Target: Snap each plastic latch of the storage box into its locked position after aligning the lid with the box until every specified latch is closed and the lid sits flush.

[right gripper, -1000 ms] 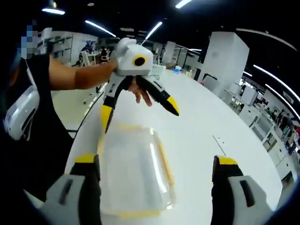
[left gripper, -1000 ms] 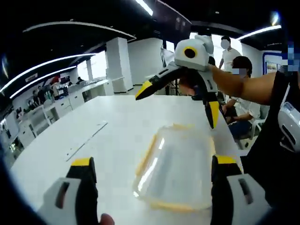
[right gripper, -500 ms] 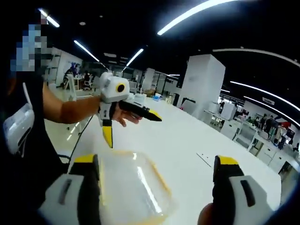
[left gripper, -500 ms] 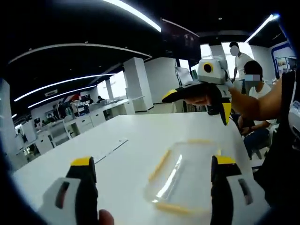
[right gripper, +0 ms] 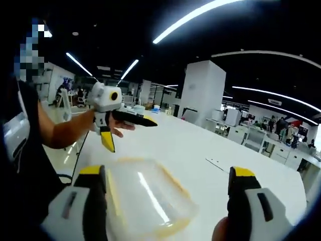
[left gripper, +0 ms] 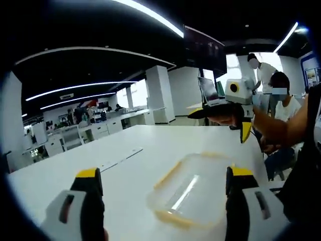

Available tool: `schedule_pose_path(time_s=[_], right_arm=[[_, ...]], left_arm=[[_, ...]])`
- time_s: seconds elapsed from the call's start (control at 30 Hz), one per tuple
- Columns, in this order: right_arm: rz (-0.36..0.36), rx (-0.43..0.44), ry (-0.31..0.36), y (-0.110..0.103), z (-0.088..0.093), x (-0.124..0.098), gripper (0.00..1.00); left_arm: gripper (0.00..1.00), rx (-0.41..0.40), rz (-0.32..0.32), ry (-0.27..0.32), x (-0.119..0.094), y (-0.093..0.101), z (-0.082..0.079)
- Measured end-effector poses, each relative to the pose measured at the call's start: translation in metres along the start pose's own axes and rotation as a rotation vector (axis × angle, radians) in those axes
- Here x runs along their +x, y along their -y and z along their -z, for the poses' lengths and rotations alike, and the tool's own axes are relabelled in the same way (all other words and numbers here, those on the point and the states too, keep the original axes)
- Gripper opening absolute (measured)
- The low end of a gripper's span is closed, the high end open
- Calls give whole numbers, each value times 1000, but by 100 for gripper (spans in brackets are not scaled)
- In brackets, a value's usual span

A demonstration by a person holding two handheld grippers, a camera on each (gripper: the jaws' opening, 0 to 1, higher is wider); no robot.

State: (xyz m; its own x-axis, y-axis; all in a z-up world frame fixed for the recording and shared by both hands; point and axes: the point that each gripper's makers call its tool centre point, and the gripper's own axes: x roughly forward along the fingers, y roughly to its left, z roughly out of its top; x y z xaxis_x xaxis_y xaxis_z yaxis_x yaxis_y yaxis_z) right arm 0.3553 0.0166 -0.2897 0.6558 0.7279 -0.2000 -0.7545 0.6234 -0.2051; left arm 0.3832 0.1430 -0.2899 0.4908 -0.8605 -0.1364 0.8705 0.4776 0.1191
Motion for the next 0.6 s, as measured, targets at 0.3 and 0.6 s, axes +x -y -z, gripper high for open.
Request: schedule_pose_path(time_s=[0.3, 0.6], right_arm=[[71, -9, 60, 3, -9, -10, 100], [93, -22, 85, -2, -5, -13, 100]], left_arm=[[100, -19, -30, 41, -8, 2, -14], [100, -2, -56, 21, -11, -1, -6]])
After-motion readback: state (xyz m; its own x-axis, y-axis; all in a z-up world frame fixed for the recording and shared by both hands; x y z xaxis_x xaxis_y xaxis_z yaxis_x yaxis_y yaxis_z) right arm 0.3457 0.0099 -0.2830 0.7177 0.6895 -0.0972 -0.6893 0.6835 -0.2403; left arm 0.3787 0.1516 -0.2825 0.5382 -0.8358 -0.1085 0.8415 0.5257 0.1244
